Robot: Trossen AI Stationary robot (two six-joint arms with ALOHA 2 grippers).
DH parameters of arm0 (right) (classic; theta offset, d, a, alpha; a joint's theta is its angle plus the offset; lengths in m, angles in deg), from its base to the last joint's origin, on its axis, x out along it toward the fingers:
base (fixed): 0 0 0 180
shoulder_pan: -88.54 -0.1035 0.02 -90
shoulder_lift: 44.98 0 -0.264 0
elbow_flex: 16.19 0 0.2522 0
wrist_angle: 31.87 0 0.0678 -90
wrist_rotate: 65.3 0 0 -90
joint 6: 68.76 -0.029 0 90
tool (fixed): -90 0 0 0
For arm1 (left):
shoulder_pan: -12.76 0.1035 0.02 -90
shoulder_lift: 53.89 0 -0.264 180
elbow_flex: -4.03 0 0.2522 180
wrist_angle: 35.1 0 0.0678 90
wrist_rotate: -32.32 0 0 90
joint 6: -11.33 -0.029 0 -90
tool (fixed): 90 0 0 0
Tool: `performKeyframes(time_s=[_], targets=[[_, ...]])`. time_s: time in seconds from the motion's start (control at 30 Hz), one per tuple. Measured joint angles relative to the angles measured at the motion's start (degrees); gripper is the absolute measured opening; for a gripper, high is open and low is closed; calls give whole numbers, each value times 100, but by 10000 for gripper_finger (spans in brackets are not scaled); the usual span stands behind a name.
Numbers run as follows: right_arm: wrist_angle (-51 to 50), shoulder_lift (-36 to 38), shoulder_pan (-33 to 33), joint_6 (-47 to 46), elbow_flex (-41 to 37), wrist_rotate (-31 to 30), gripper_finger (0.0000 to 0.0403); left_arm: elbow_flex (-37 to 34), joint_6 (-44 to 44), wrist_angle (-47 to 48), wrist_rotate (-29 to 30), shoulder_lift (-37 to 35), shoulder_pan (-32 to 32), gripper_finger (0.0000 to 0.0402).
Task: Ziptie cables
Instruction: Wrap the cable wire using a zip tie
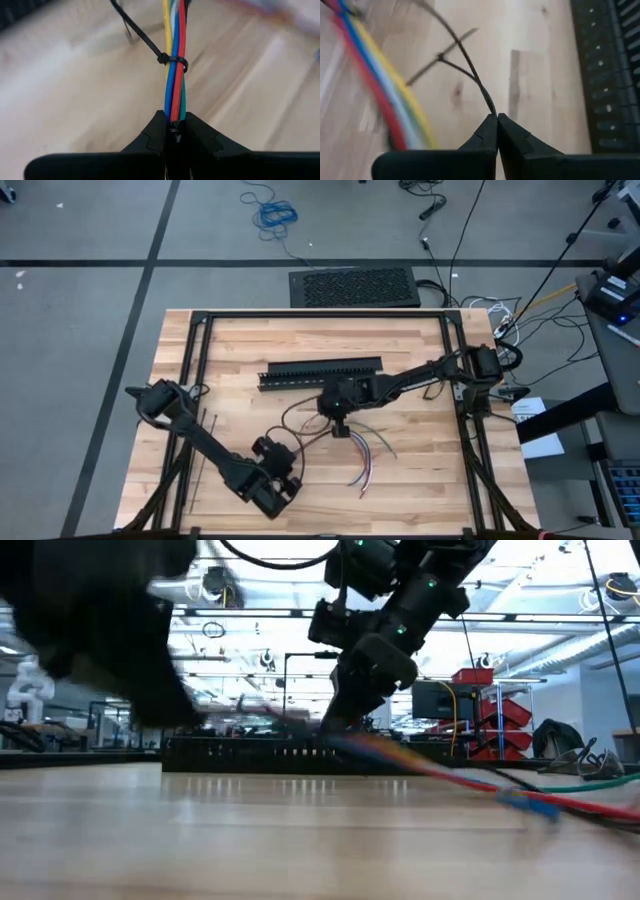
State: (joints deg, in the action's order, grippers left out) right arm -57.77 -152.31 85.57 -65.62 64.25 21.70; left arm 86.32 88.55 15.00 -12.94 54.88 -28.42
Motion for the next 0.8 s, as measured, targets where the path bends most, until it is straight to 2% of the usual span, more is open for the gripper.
performKeyframes(time_s=[0.17,0.33,0.57,0.7,0.8], targets=[[-26,9,-147,-99,0,-375,0,70,163,411,203,-305,-167,48],[-343,35,-274,-225,0,-846,0,23,987,792,-301,-302,-324,48],[-598,36,-405,-383,0,-988,0,-86,2024,838,-729,-295,-586,48],[-689,36,-529,-497,-4,-1511,0,-117,2826,1029,-1159,-295,-650,48],[-644,40,-635,-551,-4,-1697,0,-162,3307,1058,-1228,-233,-691,48]])
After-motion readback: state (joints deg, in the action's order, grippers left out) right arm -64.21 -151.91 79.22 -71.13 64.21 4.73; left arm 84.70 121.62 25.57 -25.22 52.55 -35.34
